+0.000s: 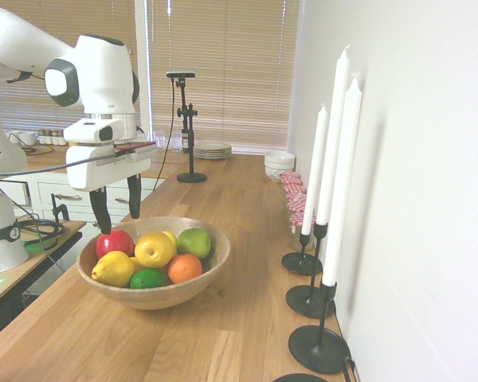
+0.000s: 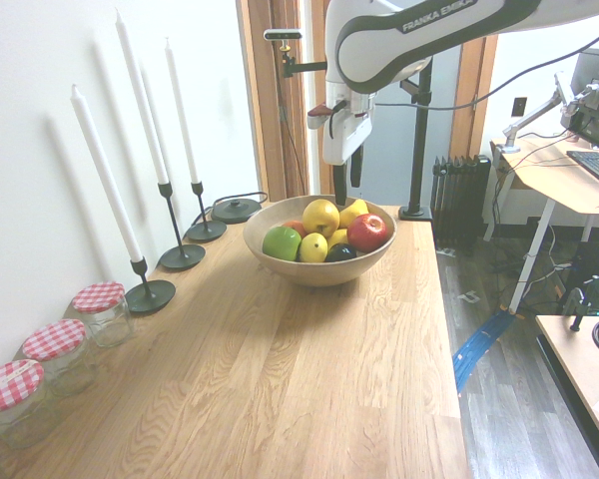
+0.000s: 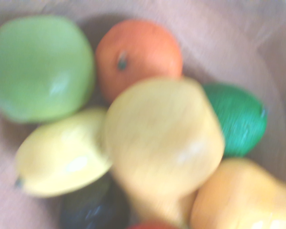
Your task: Take pear out of the basket
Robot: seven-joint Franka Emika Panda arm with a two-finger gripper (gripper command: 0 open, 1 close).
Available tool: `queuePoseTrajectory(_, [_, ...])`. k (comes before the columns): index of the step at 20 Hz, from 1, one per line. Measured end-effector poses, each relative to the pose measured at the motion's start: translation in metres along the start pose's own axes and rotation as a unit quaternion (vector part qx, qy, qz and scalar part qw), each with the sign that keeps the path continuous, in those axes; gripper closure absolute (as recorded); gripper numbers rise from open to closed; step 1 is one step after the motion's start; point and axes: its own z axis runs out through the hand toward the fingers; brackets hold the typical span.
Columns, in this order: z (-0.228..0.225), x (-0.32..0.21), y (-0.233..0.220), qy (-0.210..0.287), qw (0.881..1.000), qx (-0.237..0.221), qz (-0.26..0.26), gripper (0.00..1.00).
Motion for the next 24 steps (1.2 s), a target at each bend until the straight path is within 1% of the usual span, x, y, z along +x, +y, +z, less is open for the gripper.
queuePoseTrajectory(4, [0.016,0.017,-0.007,-0.010,1.000,-0.004,-0.002,0.00])
queuePoseTrajectory(10, [0.044,0.024,-0.018,-0.025,0.999,-0.012,-0.016,0.00])
queuePoseTrajectory(24, [0.056,0.048,-0.042,-0.019,0.999,-0.012,-0.043,0.00])
